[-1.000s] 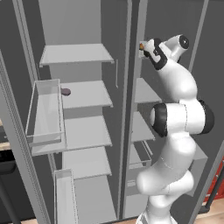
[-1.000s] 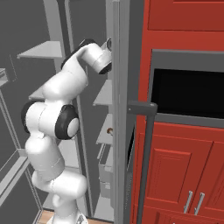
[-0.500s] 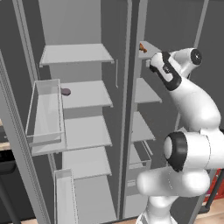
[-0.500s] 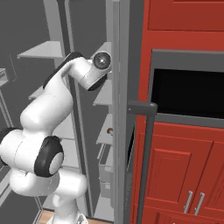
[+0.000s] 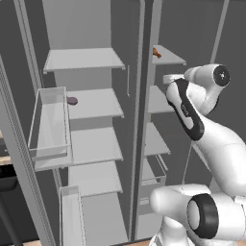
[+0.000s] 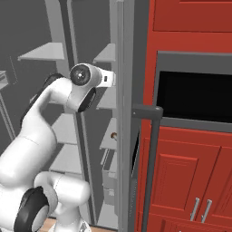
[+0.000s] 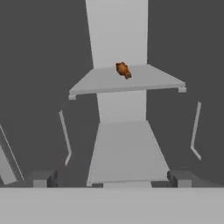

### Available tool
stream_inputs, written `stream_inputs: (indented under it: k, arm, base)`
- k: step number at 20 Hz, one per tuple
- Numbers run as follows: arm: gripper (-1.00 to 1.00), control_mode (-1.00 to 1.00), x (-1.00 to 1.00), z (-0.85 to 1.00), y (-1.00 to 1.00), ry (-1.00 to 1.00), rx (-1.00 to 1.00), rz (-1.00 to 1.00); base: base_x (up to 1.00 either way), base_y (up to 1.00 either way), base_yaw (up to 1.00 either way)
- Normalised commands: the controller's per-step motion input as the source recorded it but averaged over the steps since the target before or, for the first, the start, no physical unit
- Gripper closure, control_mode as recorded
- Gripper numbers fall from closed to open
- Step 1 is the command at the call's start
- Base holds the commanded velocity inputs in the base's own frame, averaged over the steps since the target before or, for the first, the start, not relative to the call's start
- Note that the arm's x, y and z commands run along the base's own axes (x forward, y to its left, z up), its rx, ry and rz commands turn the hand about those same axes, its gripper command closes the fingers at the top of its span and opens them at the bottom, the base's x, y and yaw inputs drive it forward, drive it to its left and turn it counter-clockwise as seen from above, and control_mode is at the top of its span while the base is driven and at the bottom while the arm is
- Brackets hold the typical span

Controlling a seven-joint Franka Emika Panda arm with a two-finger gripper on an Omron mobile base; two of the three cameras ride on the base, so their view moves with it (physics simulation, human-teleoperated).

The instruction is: There's a chicken drumstick in the fridge that needs to be moved to the freezer for freezing. Pick up the chicken drumstick from the fridge, place it on any shelf in the freezer, and close the fridge and freezer doors when done.

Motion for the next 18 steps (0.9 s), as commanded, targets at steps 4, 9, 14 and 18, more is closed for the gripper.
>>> stream_inputs:
  k: [4, 9, 14, 18]
  arm:
    - [-1.0, -1.0, -0.92, 0.09, 0.41, 0.06, 0.0, -0.05]
    - [-1.0, -1.0, -0.51, 0.15, 0.24, 0.01, 0.0, -0.04]
    - [-1.0, -1.0, -0.48, 0.09, 0.16, 0.0, 0.0, 0.0]
    - [-1.0, -1.0, -0.48, 0.03, 0.26, 0.0, 0.0, 0.0]
  base:
    - [0.0, 0.0, 0.0]
    - [0.0, 0.0, 0.0]
    - [0.0, 0.0, 0.0]
    - [0.0, 0.0, 0.0]
